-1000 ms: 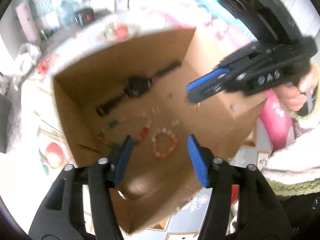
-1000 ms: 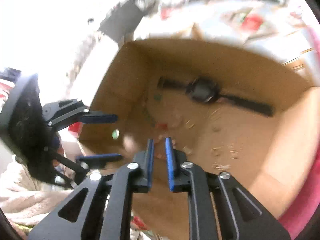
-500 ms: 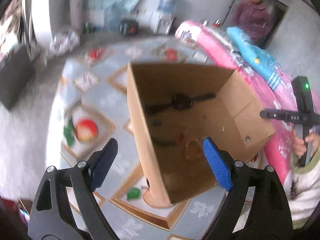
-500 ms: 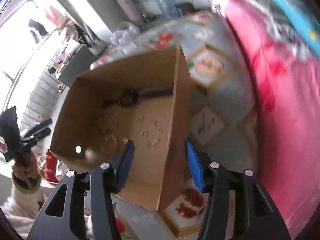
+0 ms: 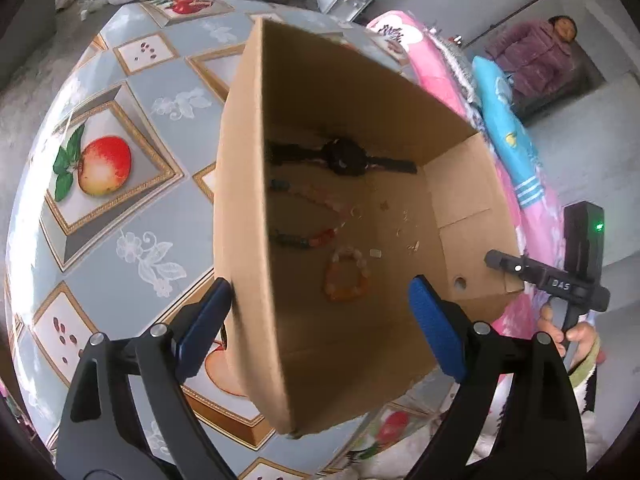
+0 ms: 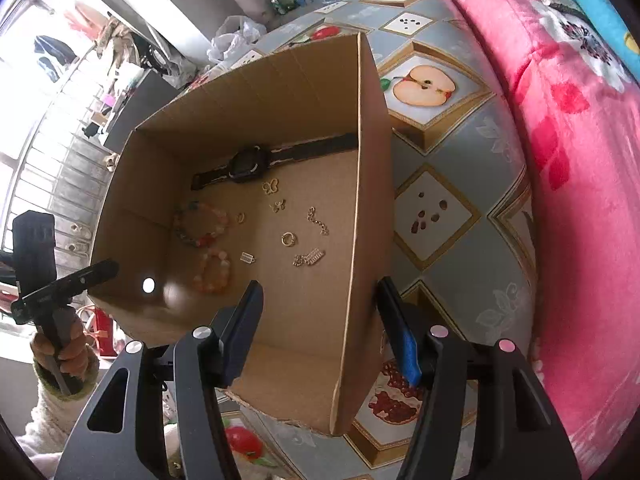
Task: Organize jewelry
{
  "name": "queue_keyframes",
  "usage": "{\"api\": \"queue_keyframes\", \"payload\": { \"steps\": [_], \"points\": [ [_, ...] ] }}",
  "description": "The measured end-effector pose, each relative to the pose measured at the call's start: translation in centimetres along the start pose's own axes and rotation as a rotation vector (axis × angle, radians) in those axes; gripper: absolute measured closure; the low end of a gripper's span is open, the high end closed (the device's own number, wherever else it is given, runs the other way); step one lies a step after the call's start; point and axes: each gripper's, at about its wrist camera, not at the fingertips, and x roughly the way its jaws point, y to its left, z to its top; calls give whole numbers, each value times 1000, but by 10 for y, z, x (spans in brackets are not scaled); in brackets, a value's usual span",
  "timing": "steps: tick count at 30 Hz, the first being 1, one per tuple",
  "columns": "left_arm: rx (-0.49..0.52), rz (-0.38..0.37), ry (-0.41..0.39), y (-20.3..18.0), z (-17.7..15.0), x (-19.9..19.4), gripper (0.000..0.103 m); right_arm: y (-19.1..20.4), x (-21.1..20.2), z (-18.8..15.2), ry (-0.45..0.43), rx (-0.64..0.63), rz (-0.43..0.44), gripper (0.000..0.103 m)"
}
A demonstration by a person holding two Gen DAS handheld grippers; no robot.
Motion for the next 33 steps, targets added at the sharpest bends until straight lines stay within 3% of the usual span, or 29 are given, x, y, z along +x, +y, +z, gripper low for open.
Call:
{"api": "queue_keyframes", "payload": {
  "steps": [6,13,33],
  "points": [
    [32,-28,-34,-13,15,-17,17,3,-15,15,-24,-20,5,45],
    [37,-35,-10,-11,20,-21,17,2,-20,21,-15,-8,22,45],
    [36,0,0,-14,21,-18,17,0,-20,18,-3,-6,55,44]
  ]
}}
